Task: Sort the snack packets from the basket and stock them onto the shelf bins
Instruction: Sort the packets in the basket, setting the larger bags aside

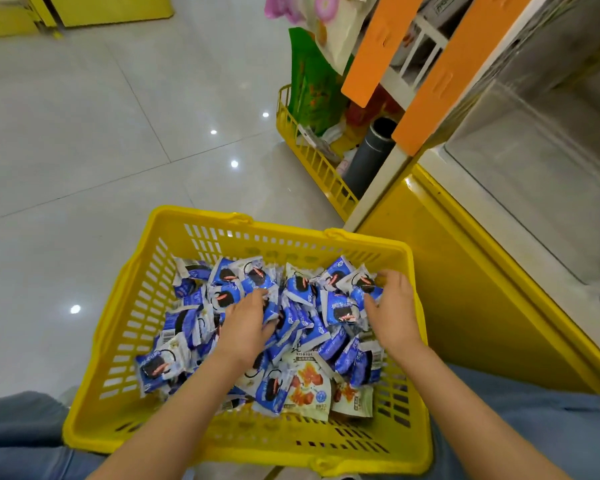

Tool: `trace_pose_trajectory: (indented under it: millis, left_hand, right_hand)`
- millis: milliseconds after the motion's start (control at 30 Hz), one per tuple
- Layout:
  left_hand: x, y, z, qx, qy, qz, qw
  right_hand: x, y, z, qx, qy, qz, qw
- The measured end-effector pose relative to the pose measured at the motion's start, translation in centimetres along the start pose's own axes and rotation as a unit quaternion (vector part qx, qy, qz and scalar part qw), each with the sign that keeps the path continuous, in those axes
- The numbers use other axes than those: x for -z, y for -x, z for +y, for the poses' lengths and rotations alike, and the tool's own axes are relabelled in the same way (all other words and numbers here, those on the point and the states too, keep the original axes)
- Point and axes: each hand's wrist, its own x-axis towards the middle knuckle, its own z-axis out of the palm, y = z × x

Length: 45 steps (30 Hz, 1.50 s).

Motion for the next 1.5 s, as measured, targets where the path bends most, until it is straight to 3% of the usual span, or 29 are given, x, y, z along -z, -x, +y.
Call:
trace_pose_trajectory:
  millis: [67,167,267,367,567,700,900,967,1067,1167,1367,1500]
  left_hand:
    - [0.8,1.1,0.5,0.026,0.111,0.018,0.993]
    - [1.7,2.8,1.3,0.028,0.222,0.042,0.974]
    - [2.8,4.3,1.3,0.050,0.303,0.094,0.947]
    - [4.1,5.3,0.2,0.076,0.324,0.129,0.934]
    - [5.7,6.4,-2.5,0.152,0.422,0.121,0.886]
    - [5.9,6.6,-2.7,0.162,0.458,0.101,0.868]
    - [5.4,6.9,-1.1,0.166,0.523,0.050,0.834]
    - [4.7,6.6,-0.4,0.154,0.502,0.027,0.851]
    - [2.8,5.4,1.2,0.140,0.418,-0.016,0.898]
    - [0.1,3.9,3.7,0.071,0.316,-0.061,0.944]
    - [-5.1,3.5,5.8,-0.017,0.107,-0.166,0.980]
    - [-4.9,4.3,5.3,-0.051,0.091,-0.192,0.976]
  right_hand:
    - [-0.2,1.2,-1.1,0.050,-0.049,0.004,0.998]
    - [-1.9,2.9,-2.5,0.069,-0.117,-0.107,0.985]
    - [-4.7,3.7,-3.2,0.038,-0.096,-0.197,0.975]
    - [-7.2,3.6,-4.3,-0.048,-0.108,-0.263,0.957]
    - [-9.5,2.6,-5.4,-0.131,-0.064,-0.231,0.962]
    - [-9.0,2.6,-5.3,-0.117,-0.043,-0.264,0.956]
    - [-6.7,4.8,-4.0,-0.106,-0.127,-0.266,0.950]
    - [-5.0,5.1,-3.0,-0.094,-0.144,-0.229,0.958]
    - [-2.1,5.1,-1.1,-0.055,-0.142,-0.083,0.985]
    - [0.1,4.3,0.7,-0.041,-0.101,-0.002,0.994]
    - [0.3,4.1,2.3,-0.017,0.134,-0.134,0.982]
    - [0.4,4.6,1.3,0.008,0.126,-0.159,0.979]
